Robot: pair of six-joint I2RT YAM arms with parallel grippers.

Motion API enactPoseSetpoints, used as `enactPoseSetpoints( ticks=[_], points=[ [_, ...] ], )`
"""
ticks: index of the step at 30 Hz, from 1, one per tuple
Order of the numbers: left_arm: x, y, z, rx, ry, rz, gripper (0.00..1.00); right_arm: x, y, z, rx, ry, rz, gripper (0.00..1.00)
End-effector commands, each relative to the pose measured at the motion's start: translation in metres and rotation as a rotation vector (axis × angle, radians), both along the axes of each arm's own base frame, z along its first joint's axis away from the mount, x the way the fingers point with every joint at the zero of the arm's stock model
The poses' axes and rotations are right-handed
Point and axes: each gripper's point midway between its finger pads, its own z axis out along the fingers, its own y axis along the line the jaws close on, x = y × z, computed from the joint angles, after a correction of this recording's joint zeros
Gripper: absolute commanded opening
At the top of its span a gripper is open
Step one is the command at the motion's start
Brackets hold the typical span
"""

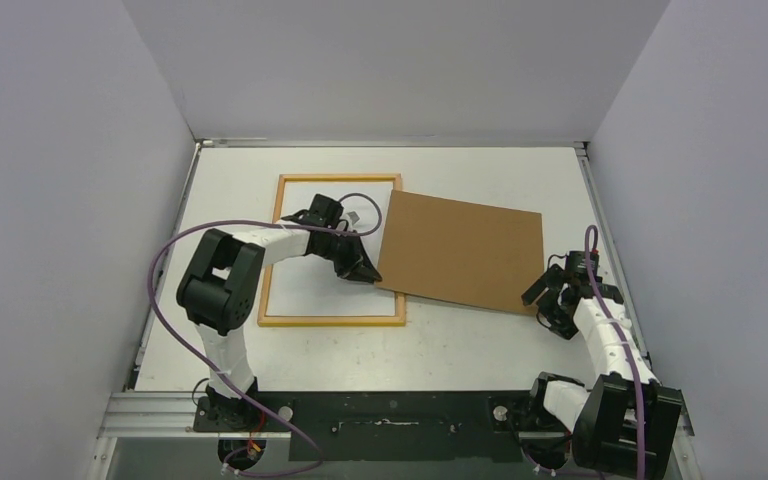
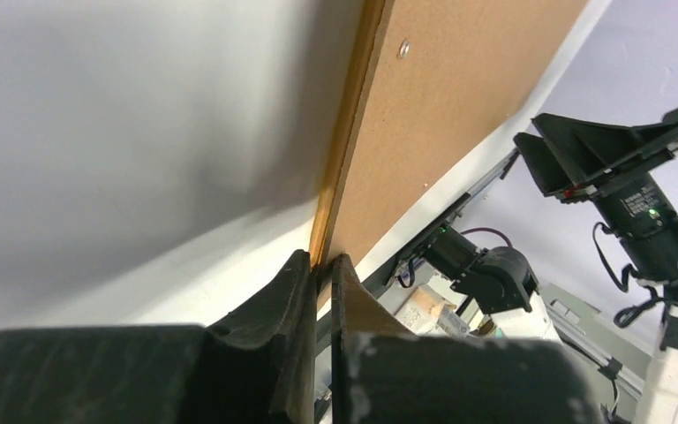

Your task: Put the photo into the frame

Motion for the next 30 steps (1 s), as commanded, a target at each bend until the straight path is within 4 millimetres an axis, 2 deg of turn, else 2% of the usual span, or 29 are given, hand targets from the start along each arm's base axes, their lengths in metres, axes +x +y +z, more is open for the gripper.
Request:
enactPoseSetpoints(
  ticks=[1,6,14,18,22,26,30],
  points=[
    [0.03,-0.003,0.041,-0.114,-0.141,-0.018,0.0,0.004,0.0,0.013,-0.009,-0.04,-0.009,0.75],
    [0.05,0.007,0.061,-0.158,-0.184,-0.002,0.0,0.014,-0.006,0.036,-0.035,-0.074,-0.016,0.75],
    [0.072,0.026,0.082,-0.227,-0.189,0.037,0.0,0.029,-0.023,0.092,-0.127,-0.167,-0.033,0.77],
    [0.081,0.033,0.1,-0.27,-0.192,0.063,0.0,0.04,-0.02,0.116,-0.145,-0.222,0.011,0.77],
    [0.087,0.037,0.117,-0.309,-0.192,0.087,0.0,0.06,0.01,0.145,-0.125,-0.349,0.165,0.77],
    [0.091,0.039,0.129,-0.348,-0.189,0.105,0.0,0.076,0.054,0.172,-0.151,-0.461,0.381,0.77],
    [0.093,0.041,0.134,-0.363,-0.176,0.113,0.0,0.082,0.1,0.187,-0.246,-0.518,0.626,0.77]
  ],
)
